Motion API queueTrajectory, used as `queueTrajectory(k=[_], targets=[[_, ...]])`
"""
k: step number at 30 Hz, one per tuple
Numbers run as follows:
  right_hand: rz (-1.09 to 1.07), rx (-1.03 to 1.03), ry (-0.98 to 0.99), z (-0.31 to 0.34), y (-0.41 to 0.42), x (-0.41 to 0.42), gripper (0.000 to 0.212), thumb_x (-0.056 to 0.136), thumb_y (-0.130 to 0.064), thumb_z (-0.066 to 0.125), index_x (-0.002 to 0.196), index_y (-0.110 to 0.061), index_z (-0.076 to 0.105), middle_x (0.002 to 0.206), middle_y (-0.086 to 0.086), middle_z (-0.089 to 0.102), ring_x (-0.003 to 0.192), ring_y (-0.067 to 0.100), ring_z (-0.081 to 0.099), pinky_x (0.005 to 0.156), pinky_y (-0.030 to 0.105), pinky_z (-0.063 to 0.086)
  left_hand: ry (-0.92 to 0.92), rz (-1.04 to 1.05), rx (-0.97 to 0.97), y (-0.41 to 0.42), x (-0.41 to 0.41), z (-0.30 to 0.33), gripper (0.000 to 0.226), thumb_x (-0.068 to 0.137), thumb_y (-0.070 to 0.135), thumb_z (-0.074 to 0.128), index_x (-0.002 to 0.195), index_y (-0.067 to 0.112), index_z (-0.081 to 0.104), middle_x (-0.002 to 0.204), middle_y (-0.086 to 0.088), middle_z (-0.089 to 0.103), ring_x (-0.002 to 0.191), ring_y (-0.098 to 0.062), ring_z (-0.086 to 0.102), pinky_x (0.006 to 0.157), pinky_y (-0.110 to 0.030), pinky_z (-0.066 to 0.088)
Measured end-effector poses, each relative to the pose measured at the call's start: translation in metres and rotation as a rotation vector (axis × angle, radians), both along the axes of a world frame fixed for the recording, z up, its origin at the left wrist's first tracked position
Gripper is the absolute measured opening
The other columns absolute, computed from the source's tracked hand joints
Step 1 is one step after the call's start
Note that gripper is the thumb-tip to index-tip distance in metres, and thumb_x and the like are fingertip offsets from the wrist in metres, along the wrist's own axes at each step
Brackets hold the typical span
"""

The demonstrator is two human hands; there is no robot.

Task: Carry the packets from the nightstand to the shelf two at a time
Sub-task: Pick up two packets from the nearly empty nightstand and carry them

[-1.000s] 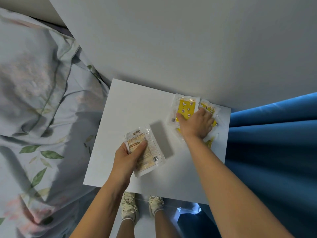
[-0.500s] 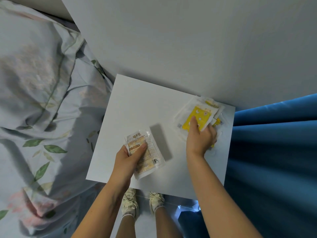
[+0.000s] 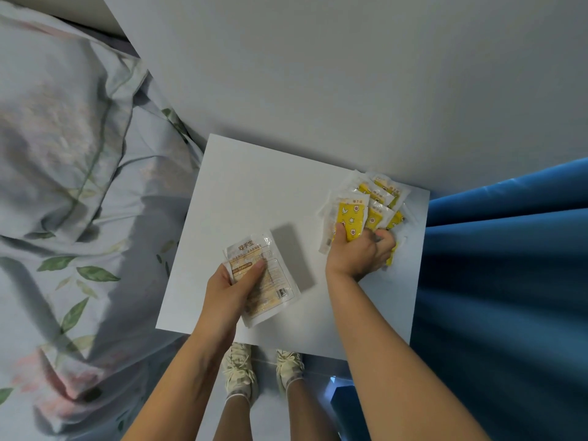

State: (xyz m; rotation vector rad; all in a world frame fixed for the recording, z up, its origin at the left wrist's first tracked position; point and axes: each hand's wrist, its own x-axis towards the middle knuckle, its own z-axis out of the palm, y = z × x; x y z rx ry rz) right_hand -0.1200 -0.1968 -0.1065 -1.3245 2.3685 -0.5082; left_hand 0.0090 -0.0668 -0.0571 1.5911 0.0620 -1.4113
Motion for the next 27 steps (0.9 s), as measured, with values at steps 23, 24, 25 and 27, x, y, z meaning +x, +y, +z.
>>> queueTrajectory(k=[23,24,25,27], targets=[[0.237,0.235,-1.083,0.129,0.055,-0.038,0.047,0.086,-0.006,0.069,0.125,-0.029,0.059,0.117,-0.007,0.07,0.107,0.011,0.067,0.091,0.03,0.055,-0.11,0.046,-0.032,0.025,0.006,0.073,0.016,0.09,0.002,0.059,0.099,0.012,0.068,0.096,-0.009,0.075,0.087,-0.025,0.07,0.08,-0.037,0.054],[0.256,0.251,-1.102,0.142,0.056,-0.038,0.056,0.085,-0.006,0.07,0.132,-0.031,0.054,0.125,-0.007,0.066,0.112,0.011,0.065,0.095,0.033,0.053,-0.126,0.056,-0.048,0.026,0.008,0.089,0.016,0.09,0.001,0.059,0.098,0.012,0.068,0.096,-0.009,0.075,0.086,-0.025,0.07,0.08,-0.037,0.055],[0.276,0.26,-1.123,0.156,0.056,-0.037,0.065,0.083,-0.007,0.072,0.137,-0.034,0.049,0.132,-0.007,0.061,0.117,0.012,0.062,0.098,0.036,0.051,-0.143,0.068,-0.064,0.028,0.009,0.105,0.016,0.09,0.001,0.059,0.099,0.011,0.068,0.096,-0.01,0.075,0.086,-0.025,0.07,0.08,-0.038,0.056],[0.314,0.289,-1.162,0.187,0.06,-0.036,0.078,0.077,-0.012,0.076,0.141,-0.038,0.042,0.141,-0.006,0.054,0.123,0.014,0.058,0.102,0.04,0.048,-0.178,0.09,-0.082,0.038,0.008,0.14,0.017,0.09,0.0,0.06,0.103,0.009,0.066,0.098,-0.011,0.074,0.087,-0.024,0.07,0.078,-0.037,0.058]])
